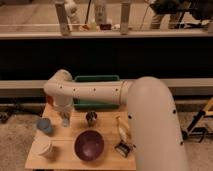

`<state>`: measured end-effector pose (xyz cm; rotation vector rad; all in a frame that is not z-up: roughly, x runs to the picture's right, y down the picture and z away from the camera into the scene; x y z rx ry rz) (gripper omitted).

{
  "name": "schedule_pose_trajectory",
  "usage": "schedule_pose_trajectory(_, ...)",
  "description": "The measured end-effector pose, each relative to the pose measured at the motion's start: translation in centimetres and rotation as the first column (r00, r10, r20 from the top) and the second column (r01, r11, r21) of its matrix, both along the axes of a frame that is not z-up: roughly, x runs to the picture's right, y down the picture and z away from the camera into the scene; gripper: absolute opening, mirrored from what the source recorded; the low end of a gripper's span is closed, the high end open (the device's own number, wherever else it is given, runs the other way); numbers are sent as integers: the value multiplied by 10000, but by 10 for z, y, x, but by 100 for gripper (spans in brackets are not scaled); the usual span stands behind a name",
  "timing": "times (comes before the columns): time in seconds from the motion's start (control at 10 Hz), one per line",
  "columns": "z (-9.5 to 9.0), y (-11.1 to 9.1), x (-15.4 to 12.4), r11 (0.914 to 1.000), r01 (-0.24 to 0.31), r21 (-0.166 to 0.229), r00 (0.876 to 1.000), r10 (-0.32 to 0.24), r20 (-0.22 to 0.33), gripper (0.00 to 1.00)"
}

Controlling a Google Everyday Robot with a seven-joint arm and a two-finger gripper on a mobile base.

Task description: Place towel in table surface

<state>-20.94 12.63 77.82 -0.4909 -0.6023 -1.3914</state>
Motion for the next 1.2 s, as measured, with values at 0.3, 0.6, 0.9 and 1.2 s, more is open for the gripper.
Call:
schedule_pose_trajectory(0.3, -49, -26, 3, 9977, -131, 661, 9983, 93, 578, 0)
schedule_pose_trajectory(0.6, -79, -33, 2, 9951, -266, 954, 9907, 135, 1352, 0)
schedule_pose_trajectory(0.9, -68, -25, -3, 9972, -160, 726, 9872, 42, 1593, 0)
schedule_pose_trajectory(1.2, -41, -12, -5, 9992, -58, 404, 9872, -7, 1593, 0)
